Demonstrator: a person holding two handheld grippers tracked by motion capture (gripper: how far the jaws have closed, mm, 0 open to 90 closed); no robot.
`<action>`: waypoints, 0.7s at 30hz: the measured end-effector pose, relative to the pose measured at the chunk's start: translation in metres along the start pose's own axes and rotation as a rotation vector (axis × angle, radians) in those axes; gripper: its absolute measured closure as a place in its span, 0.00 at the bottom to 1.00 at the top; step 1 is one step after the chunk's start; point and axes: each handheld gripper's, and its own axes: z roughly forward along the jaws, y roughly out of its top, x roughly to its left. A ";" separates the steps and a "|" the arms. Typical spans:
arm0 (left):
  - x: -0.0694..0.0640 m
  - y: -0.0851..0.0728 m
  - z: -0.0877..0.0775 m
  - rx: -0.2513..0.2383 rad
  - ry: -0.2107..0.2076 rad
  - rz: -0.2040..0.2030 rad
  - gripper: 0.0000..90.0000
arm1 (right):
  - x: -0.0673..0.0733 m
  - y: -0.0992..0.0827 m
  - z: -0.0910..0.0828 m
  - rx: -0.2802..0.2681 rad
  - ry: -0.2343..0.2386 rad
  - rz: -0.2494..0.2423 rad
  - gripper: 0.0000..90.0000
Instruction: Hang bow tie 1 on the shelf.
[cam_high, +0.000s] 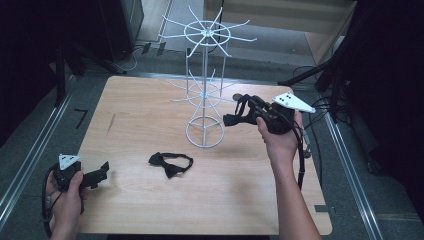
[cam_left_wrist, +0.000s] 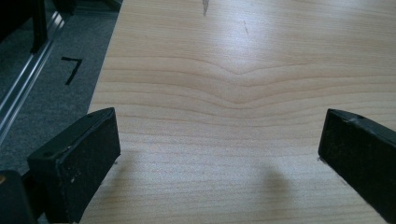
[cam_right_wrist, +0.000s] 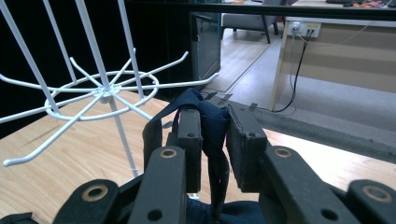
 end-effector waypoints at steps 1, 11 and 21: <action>0.000 0.000 0.000 0.000 0.000 0.000 0.00 | 0.000 0.000 0.002 -0.001 0.012 -0.012 0.86; 0.000 0.000 0.000 -0.001 -0.001 0.001 0.00 | 0.005 0.001 0.006 -0.001 0.037 -0.022 0.85; 0.000 0.000 0.000 -0.003 -0.001 0.001 0.00 | 0.007 0.001 0.011 0.021 0.040 -0.030 0.84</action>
